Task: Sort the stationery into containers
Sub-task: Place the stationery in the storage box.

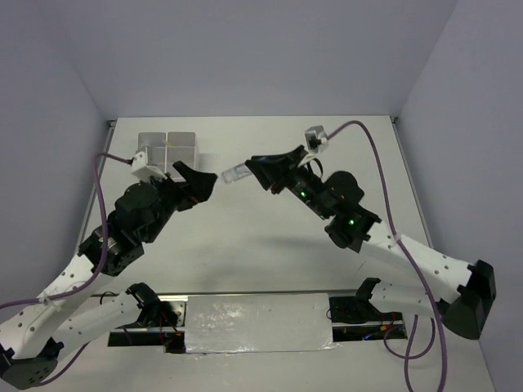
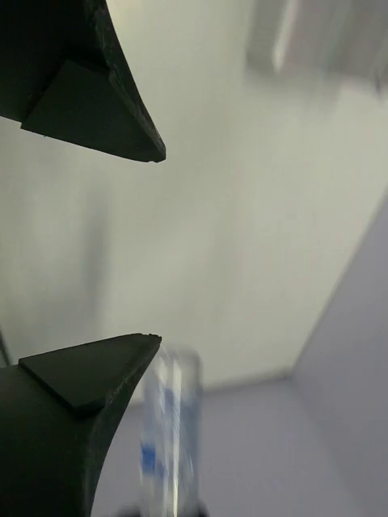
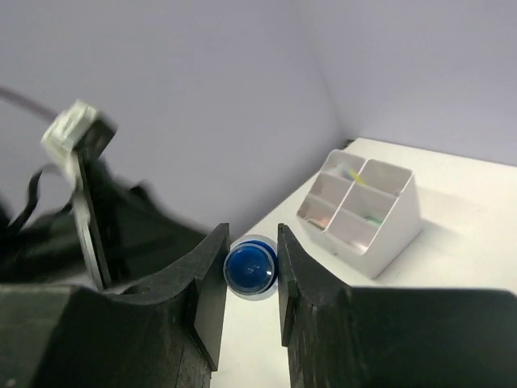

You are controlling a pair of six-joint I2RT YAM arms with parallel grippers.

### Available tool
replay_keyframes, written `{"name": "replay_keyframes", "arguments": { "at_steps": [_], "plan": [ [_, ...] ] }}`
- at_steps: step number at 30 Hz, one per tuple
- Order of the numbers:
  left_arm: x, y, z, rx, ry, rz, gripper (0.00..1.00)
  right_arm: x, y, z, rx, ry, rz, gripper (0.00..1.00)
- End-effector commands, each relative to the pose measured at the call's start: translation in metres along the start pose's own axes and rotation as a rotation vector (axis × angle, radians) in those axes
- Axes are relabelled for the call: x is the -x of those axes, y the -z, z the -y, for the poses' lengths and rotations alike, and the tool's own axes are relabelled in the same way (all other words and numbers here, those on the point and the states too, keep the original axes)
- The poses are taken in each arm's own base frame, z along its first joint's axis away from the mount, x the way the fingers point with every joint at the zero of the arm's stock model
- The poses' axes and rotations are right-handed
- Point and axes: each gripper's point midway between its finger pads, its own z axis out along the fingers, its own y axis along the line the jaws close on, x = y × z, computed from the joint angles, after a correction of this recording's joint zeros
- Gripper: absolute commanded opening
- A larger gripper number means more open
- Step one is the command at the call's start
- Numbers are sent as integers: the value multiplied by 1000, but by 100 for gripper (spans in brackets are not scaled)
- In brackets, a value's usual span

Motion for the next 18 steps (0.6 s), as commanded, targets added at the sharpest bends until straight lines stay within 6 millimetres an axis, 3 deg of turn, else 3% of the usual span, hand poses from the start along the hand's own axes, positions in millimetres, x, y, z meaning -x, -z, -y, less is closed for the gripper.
{"name": "replay_keyframes", "arguments": {
  "at_steps": [1, 2, 3, 4, 6, 7, 9, 10, 11, 14, 18],
  "plan": [
    [13, 67, -136, 670, -201, 53, 99, 0, -36, 22, -97, 97, -23, 0],
    [21, 79, -145, 732, -220, 78, 99, -26, -53, 34, -121, 96, -72, 0],
    [37, 102, -160, 838, -265, 129, 99, -21, -67, 30, -108, 91, -57, 0],
    [45, 112, -166, 887, -286, 160, 99, -28, -79, 30, -97, 86, -55, 0],
    [58, 133, -179, 984, -337, 218, 99, -51, -110, 35, -102, 83, -78, 0],
    [60, 137, -180, 990, -305, 244, 99, -62, -129, 38, -100, 94, -71, 0],
    [57, 136, -181, 974, -299, 244, 99, -75, -146, 39, -93, 132, -67, 0],
    [57, 137, -180, 947, -280, 253, 99, -95, -158, 42, -60, 151, -82, 0],
    [58, 138, -180, 935, -287, 249, 99, -87, -171, 34, -33, 183, -56, 0],
    [65, 152, -180, 912, -263, 282, 99, -107, -202, 41, -32, 230, -93, 0],
    [61, 141, -170, 782, -359, 221, 99, -147, -240, 58, -37, 320, -194, 0]
  ]
}}
